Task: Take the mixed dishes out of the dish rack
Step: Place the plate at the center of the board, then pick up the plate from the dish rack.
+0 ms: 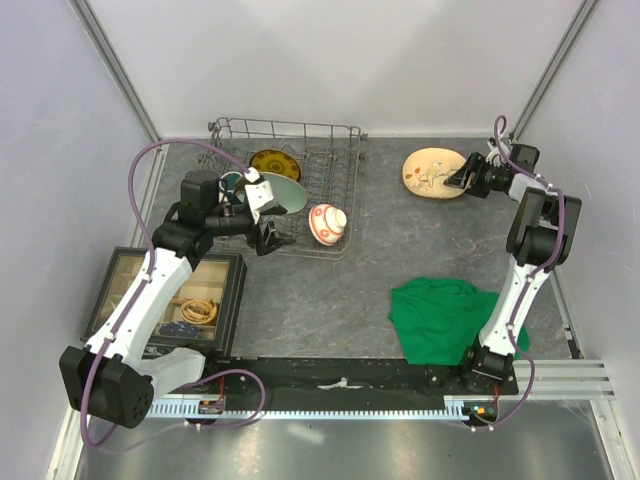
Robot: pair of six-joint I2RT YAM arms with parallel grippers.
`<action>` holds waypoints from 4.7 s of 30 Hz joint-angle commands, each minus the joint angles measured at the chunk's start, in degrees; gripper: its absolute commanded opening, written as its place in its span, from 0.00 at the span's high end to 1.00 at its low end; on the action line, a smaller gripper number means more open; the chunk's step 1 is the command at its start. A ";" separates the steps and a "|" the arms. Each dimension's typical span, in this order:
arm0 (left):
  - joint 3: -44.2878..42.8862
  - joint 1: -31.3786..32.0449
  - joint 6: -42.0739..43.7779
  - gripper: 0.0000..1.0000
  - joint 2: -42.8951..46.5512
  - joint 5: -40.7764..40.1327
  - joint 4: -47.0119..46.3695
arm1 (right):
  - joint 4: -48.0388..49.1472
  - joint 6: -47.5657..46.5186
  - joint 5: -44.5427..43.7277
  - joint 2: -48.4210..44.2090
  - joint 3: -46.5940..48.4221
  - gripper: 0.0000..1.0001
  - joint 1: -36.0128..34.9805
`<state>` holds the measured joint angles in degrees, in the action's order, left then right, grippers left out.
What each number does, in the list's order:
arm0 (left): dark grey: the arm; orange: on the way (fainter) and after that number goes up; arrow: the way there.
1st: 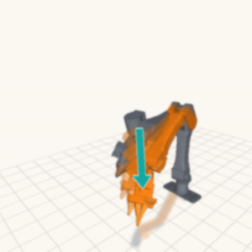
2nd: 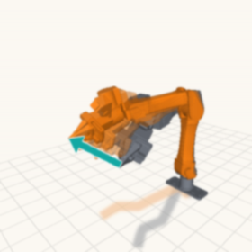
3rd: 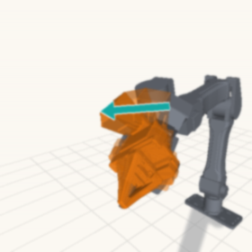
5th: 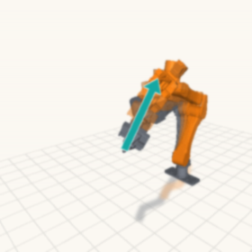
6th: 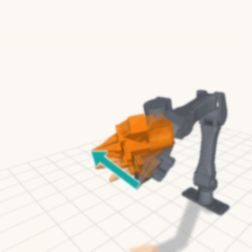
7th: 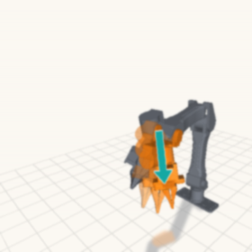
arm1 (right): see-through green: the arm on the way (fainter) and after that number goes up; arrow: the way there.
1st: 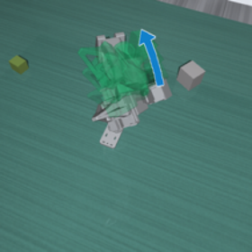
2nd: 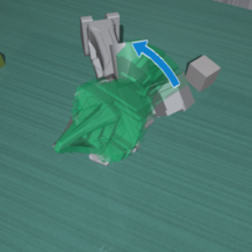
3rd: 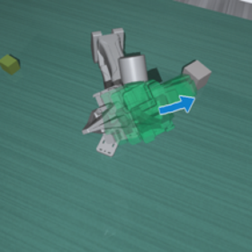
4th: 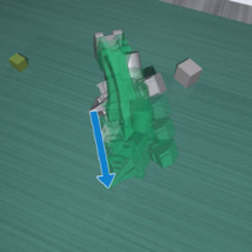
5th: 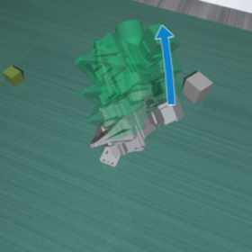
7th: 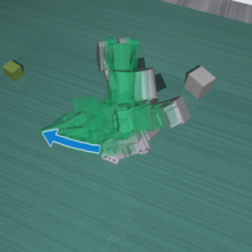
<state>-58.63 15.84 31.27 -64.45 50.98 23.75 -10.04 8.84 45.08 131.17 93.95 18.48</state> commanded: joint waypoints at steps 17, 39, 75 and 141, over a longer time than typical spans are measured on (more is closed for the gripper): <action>-2.10 -0.19 4.32 0.22 -3.49 -9.05 -4.76 | -7.71 -14.10 -9.65 -11.62 -2.80 0.26 -0.20; -20.20 -1.51 51.25 0.22 -18.25 -19.96 9.21 | -8.85 -23.43 -9.49 -35.02 -19.94 0.25 -1.17; -50.25 -2.56 70.68 0.29 -46.38 -26.81 35.47 | -8.50 -28.88 -6.14 -37.04 -27.68 0.26 -1.08; -62.57 1.83 61.46 0.98 -54.91 -34.37 42.79 | -6.04 -30.90 -4.12 -38.01 -33.75 0.27 0.42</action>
<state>-117.64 16.78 96.42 -119.48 16.34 68.55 -17.63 -20.82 38.68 93.93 60.53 18.63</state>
